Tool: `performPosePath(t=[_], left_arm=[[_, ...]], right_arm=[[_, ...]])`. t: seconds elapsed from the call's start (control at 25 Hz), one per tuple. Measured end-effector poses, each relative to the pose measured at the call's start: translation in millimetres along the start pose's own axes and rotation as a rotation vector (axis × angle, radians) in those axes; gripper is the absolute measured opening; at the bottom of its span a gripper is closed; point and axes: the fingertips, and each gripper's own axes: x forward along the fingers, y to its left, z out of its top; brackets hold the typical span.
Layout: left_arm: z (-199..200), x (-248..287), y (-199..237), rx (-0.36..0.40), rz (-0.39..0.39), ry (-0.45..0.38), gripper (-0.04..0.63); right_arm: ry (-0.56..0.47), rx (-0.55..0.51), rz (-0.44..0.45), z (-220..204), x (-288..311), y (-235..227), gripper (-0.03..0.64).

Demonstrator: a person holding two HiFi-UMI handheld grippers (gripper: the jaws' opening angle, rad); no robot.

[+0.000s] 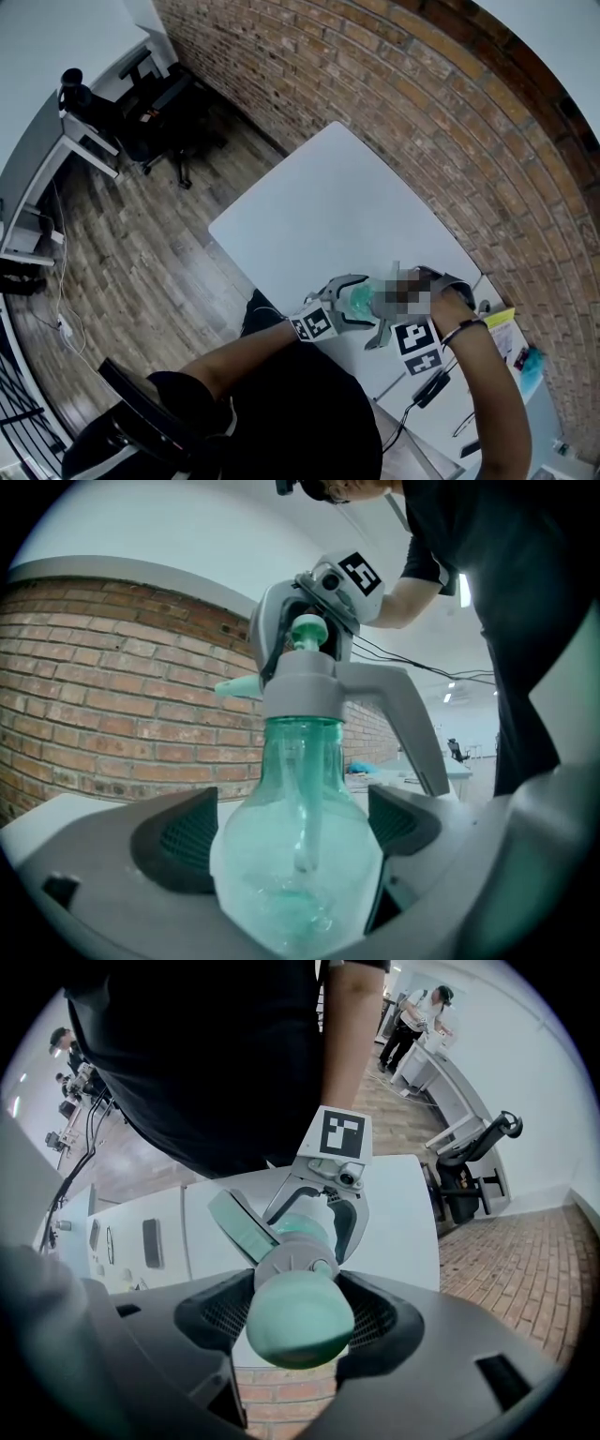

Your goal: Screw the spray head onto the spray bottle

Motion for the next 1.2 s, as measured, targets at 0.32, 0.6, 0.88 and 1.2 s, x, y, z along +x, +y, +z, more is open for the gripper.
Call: performPosePath(t=[0.32, 0.6, 0.88, 1.2], left_arm=[[-59, -6, -5, 0.054, -0.073, 0.173, 0.500], [-73, 6, -7, 0.064, -0.095, 0.178, 0.518], [-95, 4, -7, 0.079, -0.099, 0.221, 0.517], [-94, 5, -6, 0.052, -0.085, 0.207, 0.517]], right_arm=[[0.015, 0.013, 0.007, 0, 0, 1, 0.275], [-0.020, 0.094, 0.019, -1, 1, 1, 0.275], [-0.083, 0.310, 0.030, 1, 0, 0, 0.275], [-0.161, 0.621, 0.023, 1, -1, -4, 0.276]])
